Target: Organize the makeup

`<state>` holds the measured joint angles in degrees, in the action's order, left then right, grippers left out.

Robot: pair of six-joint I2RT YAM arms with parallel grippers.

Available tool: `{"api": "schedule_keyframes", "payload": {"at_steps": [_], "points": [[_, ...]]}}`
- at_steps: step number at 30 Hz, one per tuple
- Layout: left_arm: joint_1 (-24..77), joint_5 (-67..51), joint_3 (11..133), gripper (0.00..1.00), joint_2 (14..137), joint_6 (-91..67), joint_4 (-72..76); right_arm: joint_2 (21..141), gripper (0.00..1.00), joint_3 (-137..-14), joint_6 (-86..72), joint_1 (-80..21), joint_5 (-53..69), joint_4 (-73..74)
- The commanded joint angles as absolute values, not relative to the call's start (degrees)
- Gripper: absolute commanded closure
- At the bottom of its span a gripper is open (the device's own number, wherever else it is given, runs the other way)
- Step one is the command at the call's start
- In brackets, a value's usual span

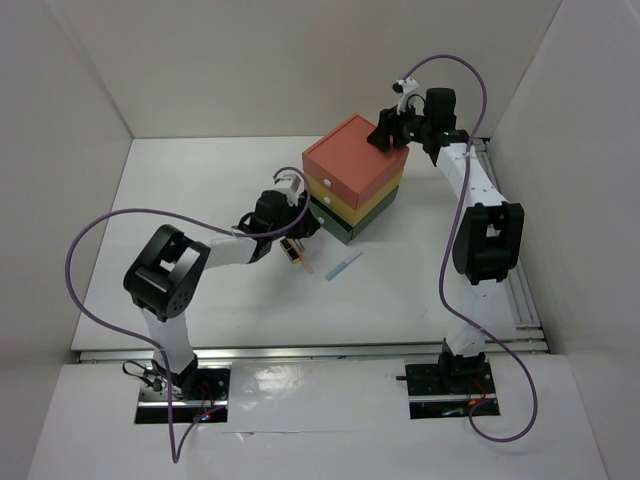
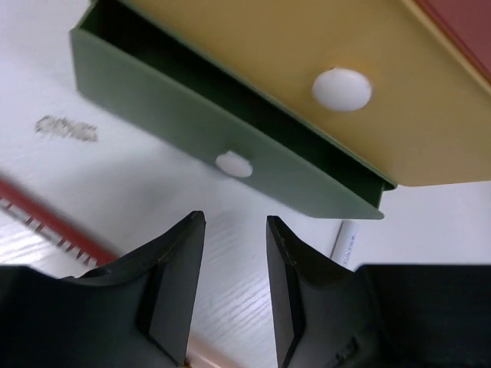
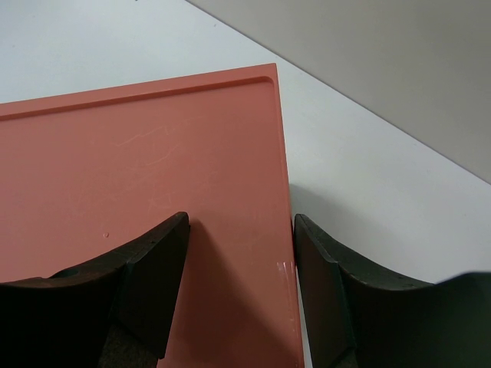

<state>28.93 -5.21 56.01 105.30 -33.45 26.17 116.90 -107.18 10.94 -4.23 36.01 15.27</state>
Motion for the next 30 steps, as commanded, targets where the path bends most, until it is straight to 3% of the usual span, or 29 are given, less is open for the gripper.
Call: {"api": "schedule_keyframes", "payload": {"at_steps": [1, 17, 30], "points": [[28.7, -9.6, 58.0, 0.49, 108.1, -33.0, 32.7, 117.3, 0.37, -104.2, 11.9, -3.9, 32.9, 23.1], [27.6, -10.1, 66.2, 0.48, 115.0, -30.6, 29.4, 117.9, 0.37, -105.4, 11.9, -3.9, 32.9, 23.1], [27.6, -11.2, 67.5, 0.55, 116.2, -30.1, 28.8, 117.9, 0.37, -104.9, 11.3, -3.9, 32.3, 23.1]]}}
